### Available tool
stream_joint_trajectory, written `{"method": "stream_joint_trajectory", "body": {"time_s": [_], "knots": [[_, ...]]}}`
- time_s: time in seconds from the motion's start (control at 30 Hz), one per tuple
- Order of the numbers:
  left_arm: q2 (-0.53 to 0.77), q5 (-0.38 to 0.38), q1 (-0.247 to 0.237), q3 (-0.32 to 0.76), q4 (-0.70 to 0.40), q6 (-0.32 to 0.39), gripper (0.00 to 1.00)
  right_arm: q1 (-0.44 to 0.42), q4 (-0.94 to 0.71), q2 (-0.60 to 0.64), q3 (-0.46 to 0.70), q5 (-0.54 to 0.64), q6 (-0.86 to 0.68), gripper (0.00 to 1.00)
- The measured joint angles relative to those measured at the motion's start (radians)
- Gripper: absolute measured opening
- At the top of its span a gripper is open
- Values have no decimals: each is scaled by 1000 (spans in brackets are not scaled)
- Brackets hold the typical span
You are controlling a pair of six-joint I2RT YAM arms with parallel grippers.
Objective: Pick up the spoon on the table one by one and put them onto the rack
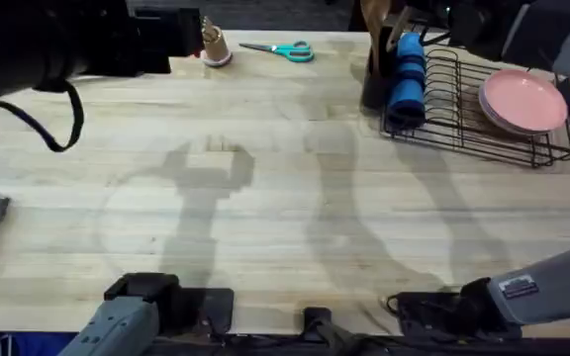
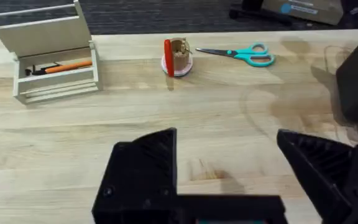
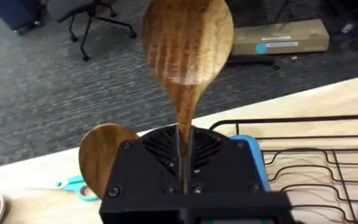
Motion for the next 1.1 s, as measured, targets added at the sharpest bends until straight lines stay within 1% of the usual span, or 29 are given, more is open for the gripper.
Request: {"method": "stream_joint_trajectory", "body": {"time_s": [0.23, 0.37, 0.73, 0.87, 1.1], "knots": [[0, 0, 0, 0, 0, 0, 993, 0, 7, 16, 0, -28, -45, 36], [0, 0, 0, 0, 0, 0, 993, 0, 22, 34, 0, -28, -72, 36], [3, 0, 0, 0, 0, 0, 993, 0, 46, 35, -1, -33, -109, 37], [22, 0, 0, 0, 3, 0, 993, 3, 92, 35, -2, -33, -114, 37], [59, 0, 0, 0, 2, 0, 993, 4, 97, 36, -2, -33, -116, 37]]}}
